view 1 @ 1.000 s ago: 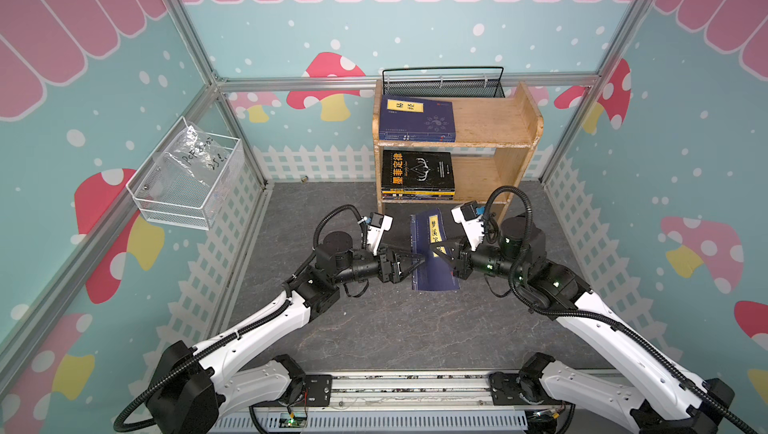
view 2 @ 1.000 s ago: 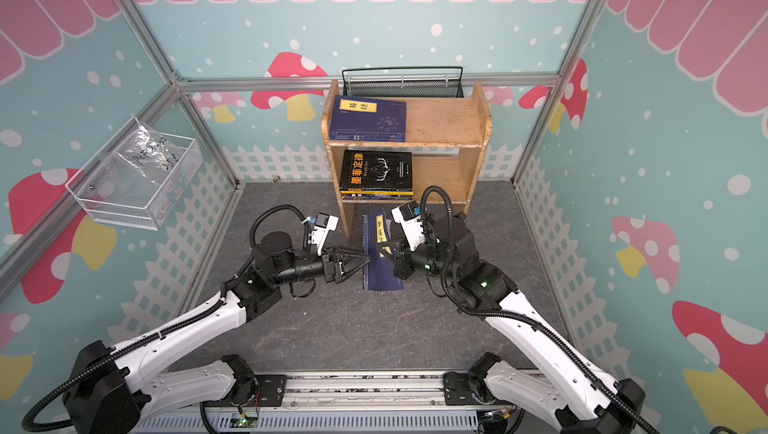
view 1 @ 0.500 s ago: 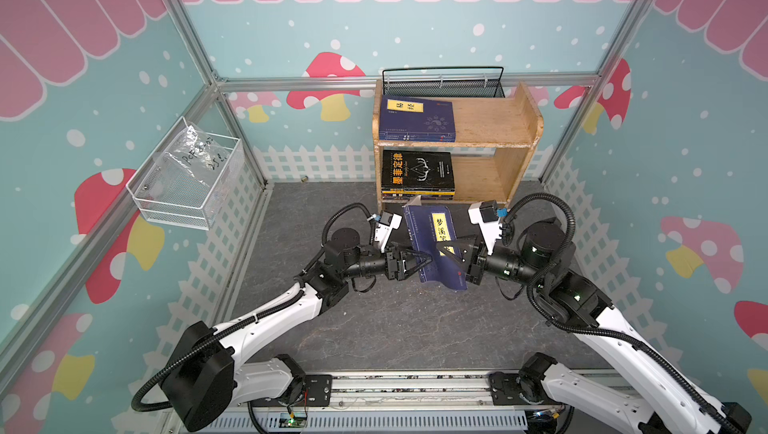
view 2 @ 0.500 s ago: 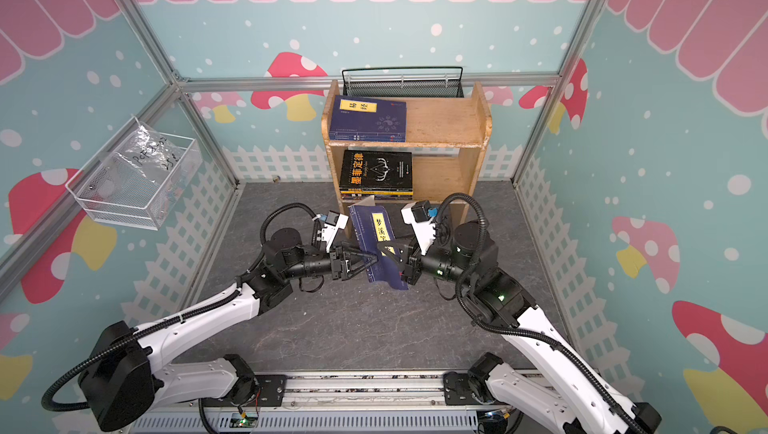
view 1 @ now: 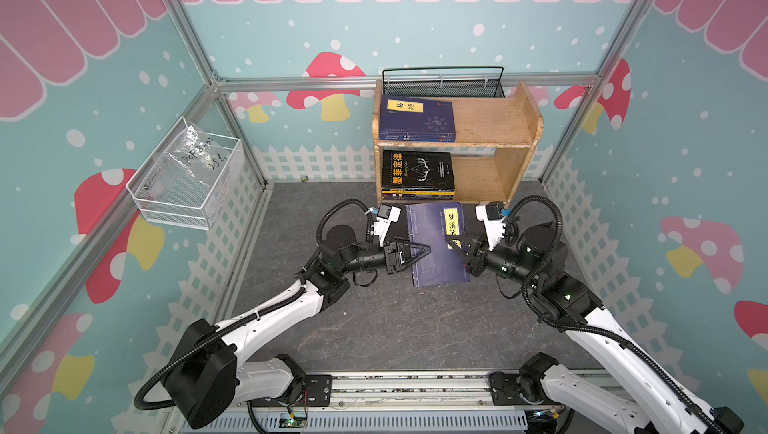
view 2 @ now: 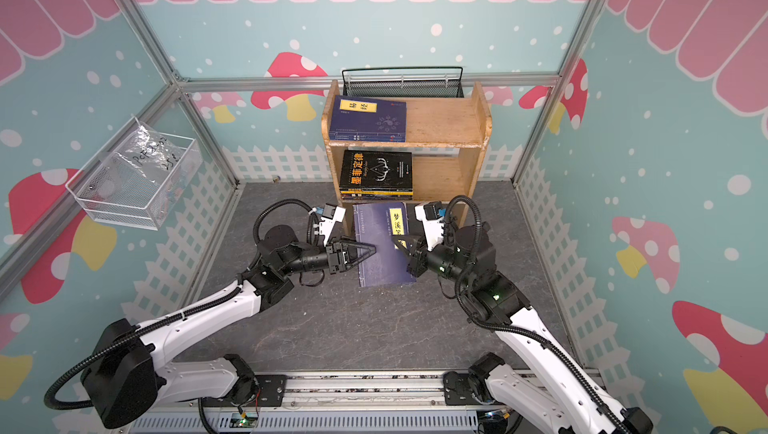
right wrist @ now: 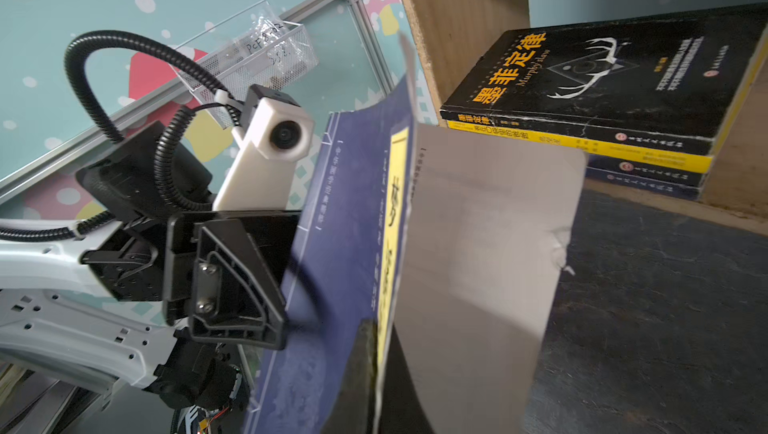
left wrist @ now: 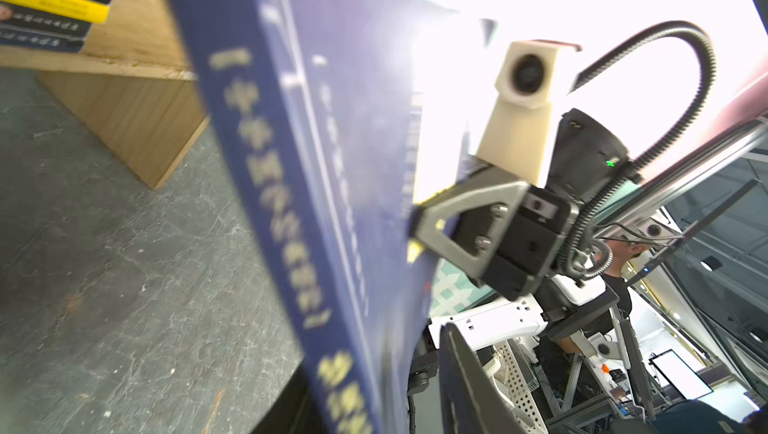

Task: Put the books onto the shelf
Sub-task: 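Stand the navy book upright between both grippers above the table, then lift the navy book toward the top shelf with the left gripper while the right releases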

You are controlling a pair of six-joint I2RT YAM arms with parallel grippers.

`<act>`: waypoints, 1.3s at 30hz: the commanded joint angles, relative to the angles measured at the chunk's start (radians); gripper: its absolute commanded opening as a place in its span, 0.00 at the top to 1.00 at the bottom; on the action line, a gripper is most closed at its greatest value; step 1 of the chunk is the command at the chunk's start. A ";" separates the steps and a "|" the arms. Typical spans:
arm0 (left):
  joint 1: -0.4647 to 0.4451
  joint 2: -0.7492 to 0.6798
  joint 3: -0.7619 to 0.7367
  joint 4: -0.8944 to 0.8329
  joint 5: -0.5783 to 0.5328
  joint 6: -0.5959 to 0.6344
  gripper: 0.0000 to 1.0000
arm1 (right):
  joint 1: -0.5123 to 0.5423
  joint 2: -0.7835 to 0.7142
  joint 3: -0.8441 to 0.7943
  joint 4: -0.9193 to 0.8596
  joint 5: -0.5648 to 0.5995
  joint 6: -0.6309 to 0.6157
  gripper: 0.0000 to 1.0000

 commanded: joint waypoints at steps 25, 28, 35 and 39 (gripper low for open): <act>-0.007 -0.261 0.235 -0.403 -0.276 0.240 1.00 | -0.017 -0.048 -0.036 0.148 0.154 0.056 0.21; -0.005 -0.285 0.287 -0.380 -0.344 0.251 1.00 | -0.017 -0.066 -0.043 0.215 0.132 0.079 0.17; -0.005 -0.236 0.441 -0.325 -0.439 0.279 1.00 | -0.015 -0.002 -0.100 0.699 -0.199 0.231 0.14; -0.006 -0.197 0.468 -0.257 -0.530 0.217 1.00 | 0.002 0.071 -0.111 0.904 -0.273 0.307 0.14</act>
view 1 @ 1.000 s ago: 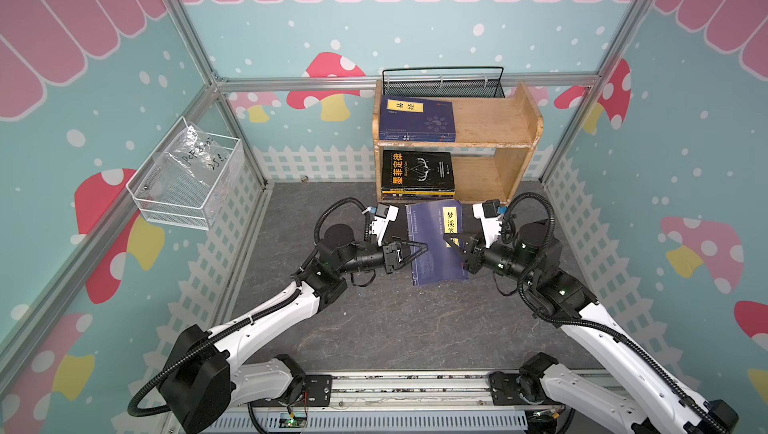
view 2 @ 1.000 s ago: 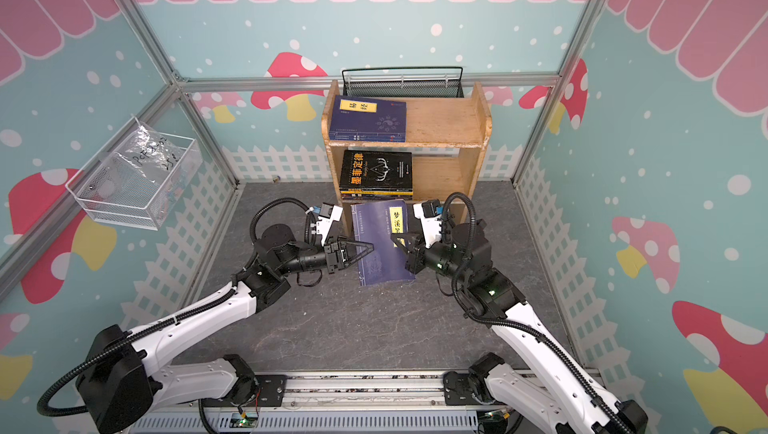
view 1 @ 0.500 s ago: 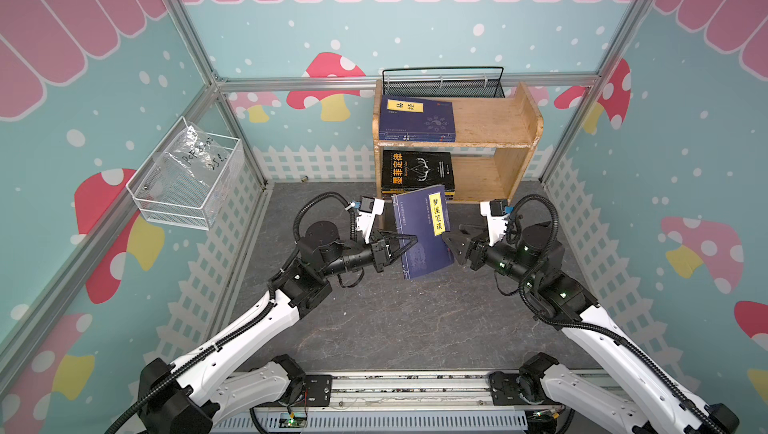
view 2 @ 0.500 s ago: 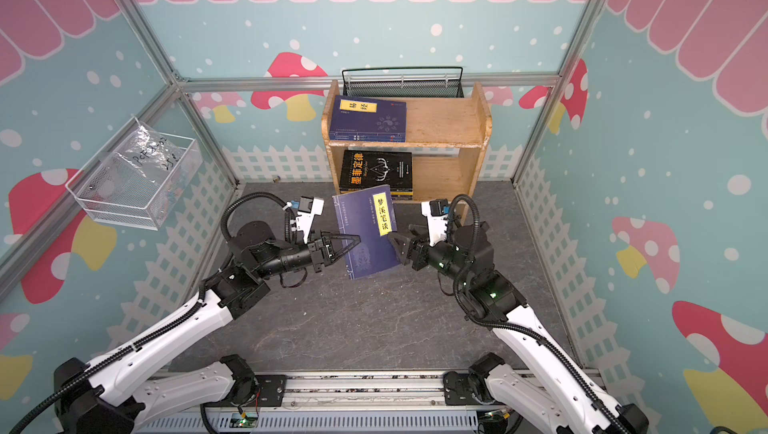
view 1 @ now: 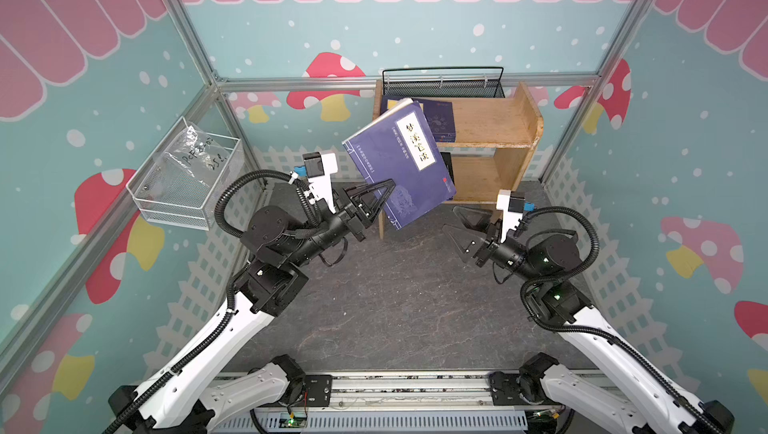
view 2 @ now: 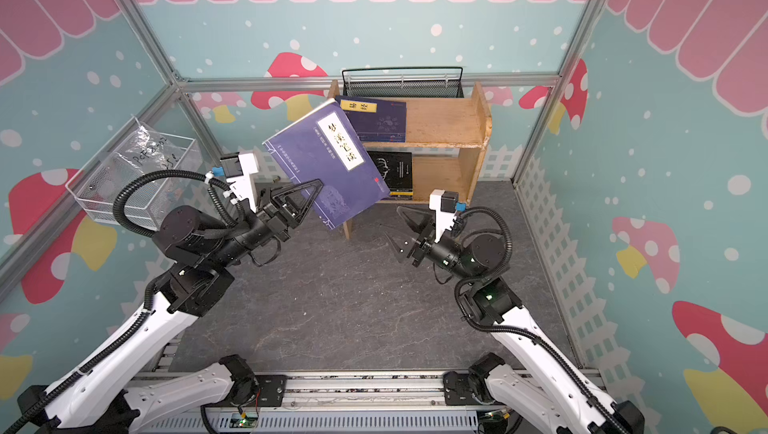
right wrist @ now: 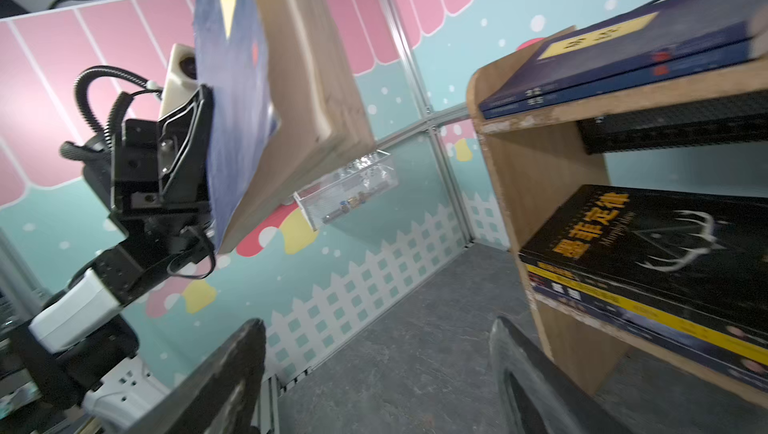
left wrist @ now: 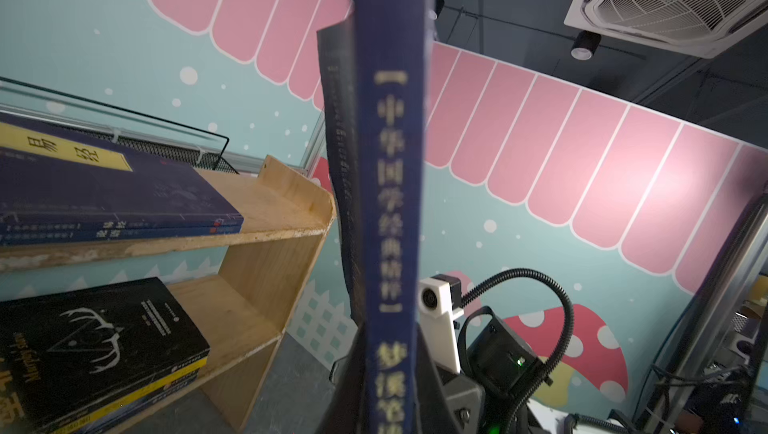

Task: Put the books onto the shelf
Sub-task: 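Lift the navy book toward the top shelf with the left gripper while the right releases, then raise the navy book over the shelf with the left gripper while the right supports it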

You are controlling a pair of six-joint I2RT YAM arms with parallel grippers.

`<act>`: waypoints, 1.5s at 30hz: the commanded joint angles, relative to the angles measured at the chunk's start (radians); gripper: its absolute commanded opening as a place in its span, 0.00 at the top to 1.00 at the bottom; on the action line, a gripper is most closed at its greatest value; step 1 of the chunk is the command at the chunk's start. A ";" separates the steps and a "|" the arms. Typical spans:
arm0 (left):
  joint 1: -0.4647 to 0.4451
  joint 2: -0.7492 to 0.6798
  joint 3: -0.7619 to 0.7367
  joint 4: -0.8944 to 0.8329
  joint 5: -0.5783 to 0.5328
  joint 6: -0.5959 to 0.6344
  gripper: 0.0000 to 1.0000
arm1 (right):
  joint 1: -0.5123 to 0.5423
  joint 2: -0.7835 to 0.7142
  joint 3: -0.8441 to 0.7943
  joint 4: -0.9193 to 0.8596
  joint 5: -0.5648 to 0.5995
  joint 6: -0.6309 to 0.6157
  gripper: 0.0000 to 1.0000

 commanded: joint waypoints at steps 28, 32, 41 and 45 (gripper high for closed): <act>-0.003 0.170 0.018 0.339 -0.062 -0.208 1.00 | 0.094 0.398 0.160 0.783 0.058 0.353 0.22; -0.004 0.196 0.027 0.363 -0.047 -0.227 1.00 | 0.094 0.433 0.182 0.803 0.096 0.377 0.28; -0.004 0.231 0.029 0.402 -0.044 -0.259 1.00 | 0.095 0.458 0.186 0.814 0.156 0.431 0.77; -0.005 0.235 0.027 0.399 -0.034 -0.263 1.00 | 0.092 0.436 0.155 0.807 0.206 0.438 0.95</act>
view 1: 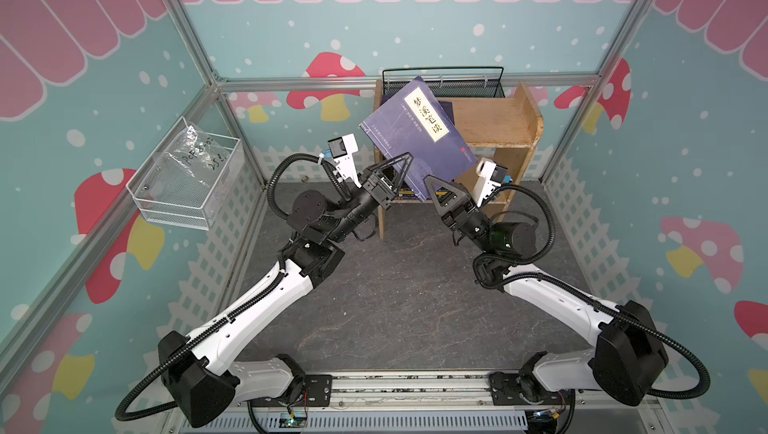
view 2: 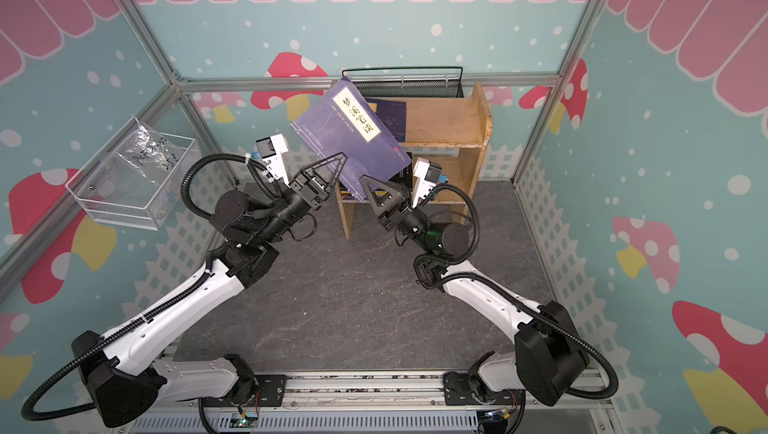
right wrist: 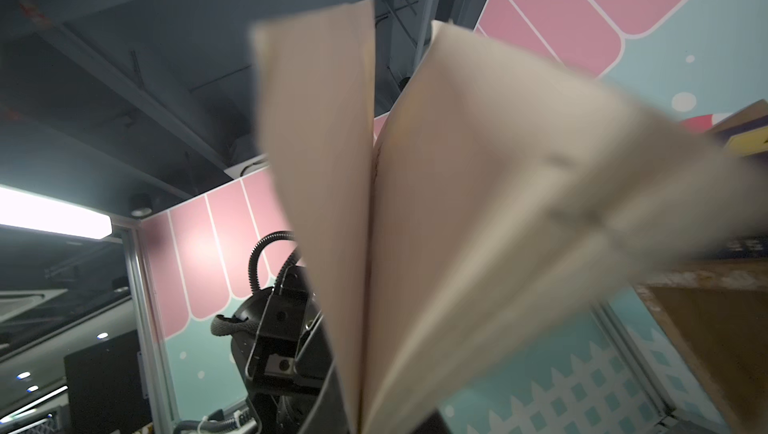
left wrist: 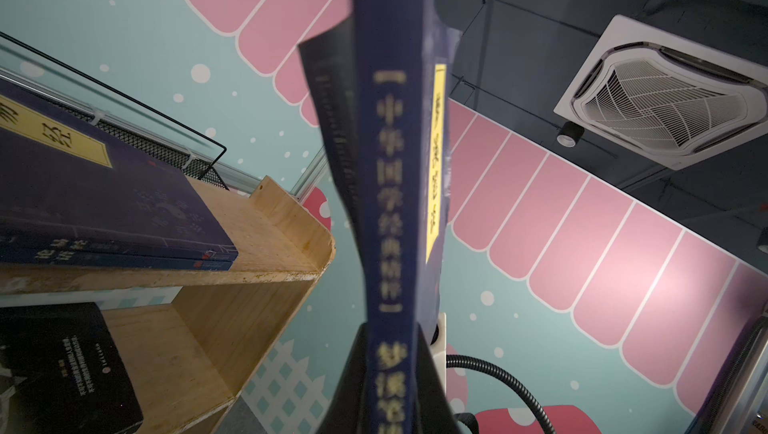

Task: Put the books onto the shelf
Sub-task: 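Raise the navy book over the shelf with the left gripper while the right supports it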

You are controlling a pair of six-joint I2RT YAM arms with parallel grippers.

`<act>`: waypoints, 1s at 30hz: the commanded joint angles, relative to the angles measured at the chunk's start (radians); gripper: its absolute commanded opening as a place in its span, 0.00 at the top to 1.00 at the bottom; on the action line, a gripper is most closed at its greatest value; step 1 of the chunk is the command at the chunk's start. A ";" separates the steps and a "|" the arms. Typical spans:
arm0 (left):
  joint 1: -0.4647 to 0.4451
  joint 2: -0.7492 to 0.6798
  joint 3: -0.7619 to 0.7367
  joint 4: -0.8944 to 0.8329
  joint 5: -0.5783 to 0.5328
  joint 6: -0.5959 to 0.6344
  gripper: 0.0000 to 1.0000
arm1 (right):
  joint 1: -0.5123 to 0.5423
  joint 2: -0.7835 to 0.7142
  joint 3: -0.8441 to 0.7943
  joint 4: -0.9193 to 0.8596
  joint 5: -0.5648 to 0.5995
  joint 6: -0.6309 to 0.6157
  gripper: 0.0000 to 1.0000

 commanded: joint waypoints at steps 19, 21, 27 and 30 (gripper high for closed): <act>0.119 -0.035 0.188 -0.387 0.222 0.156 0.13 | -0.236 -0.215 0.204 -0.612 -0.438 -0.100 1.00; 0.137 -0.029 0.207 -0.384 0.288 0.156 0.13 | -0.249 -0.236 0.222 -0.684 -0.456 -0.129 1.00; 0.149 -0.011 0.259 -0.411 0.397 0.187 0.18 | -0.273 -0.273 0.254 -0.766 -0.505 -0.151 1.00; 0.149 -0.013 0.256 -0.390 0.405 0.177 0.33 | -0.282 -0.270 0.264 -0.765 -0.526 -0.135 1.00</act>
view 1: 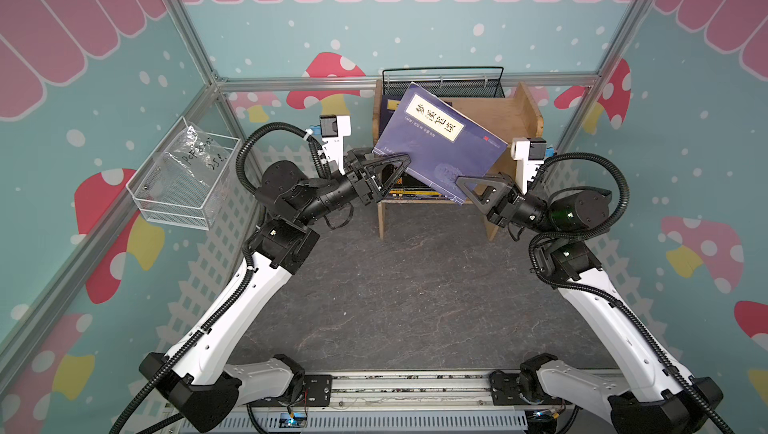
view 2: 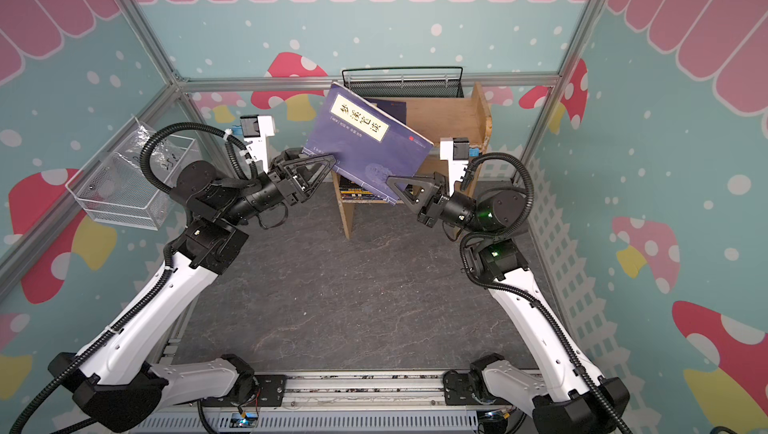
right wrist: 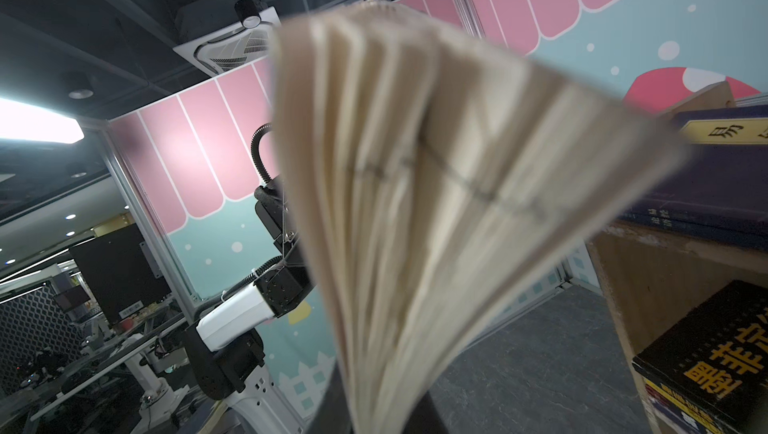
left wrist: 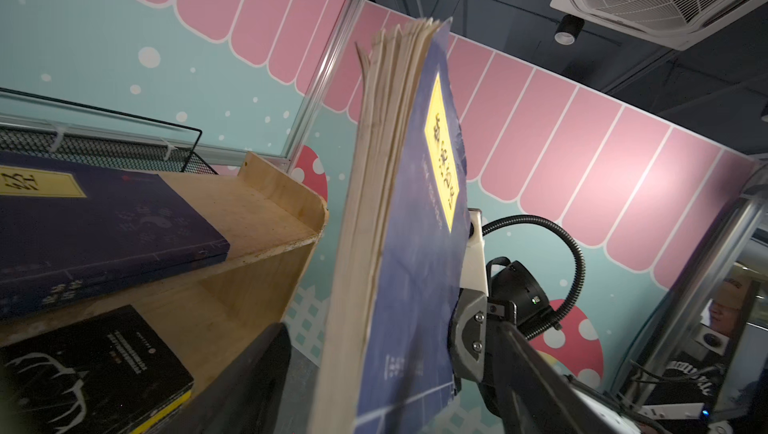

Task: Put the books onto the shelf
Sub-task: 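Raise the navy book over the shelf with the left gripper while the right supports it, then lower the navy book onto the top-shelf stack with both grippers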

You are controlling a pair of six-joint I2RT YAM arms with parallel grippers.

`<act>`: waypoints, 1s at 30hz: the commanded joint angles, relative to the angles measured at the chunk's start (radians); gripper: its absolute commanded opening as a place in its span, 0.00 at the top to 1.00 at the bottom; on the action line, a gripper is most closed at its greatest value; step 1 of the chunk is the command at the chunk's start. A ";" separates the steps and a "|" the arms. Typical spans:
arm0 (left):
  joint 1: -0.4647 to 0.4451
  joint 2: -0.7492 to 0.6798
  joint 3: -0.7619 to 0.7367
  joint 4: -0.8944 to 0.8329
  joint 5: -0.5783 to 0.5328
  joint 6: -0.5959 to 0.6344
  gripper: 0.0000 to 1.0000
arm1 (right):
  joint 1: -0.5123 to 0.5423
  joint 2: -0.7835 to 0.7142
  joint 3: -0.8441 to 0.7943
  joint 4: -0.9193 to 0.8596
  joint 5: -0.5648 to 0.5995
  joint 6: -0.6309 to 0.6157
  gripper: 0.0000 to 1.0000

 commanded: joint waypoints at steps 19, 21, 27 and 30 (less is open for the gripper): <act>0.005 0.056 0.057 0.181 -0.265 -0.205 1.00 | -0.029 -0.053 0.098 -0.208 0.415 -0.338 0.49; 0.005 0.097 0.114 0.140 -0.334 -0.218 1.00 | -0.025 -0.074 0.076 -0.203 0.506 -0.435 0.41; 0.006 0.283 0.389 -0.094 -0.435 -0.229 1.00 | -0.023 -0.026 0.113 -0.232 0.572 -0.642 0.28; 0.008 0.344 0.480 -0.153 -0.471 -0.241 1.00 | -0.022 0.024 0.144 -0.229 0.629 -0.713 0.27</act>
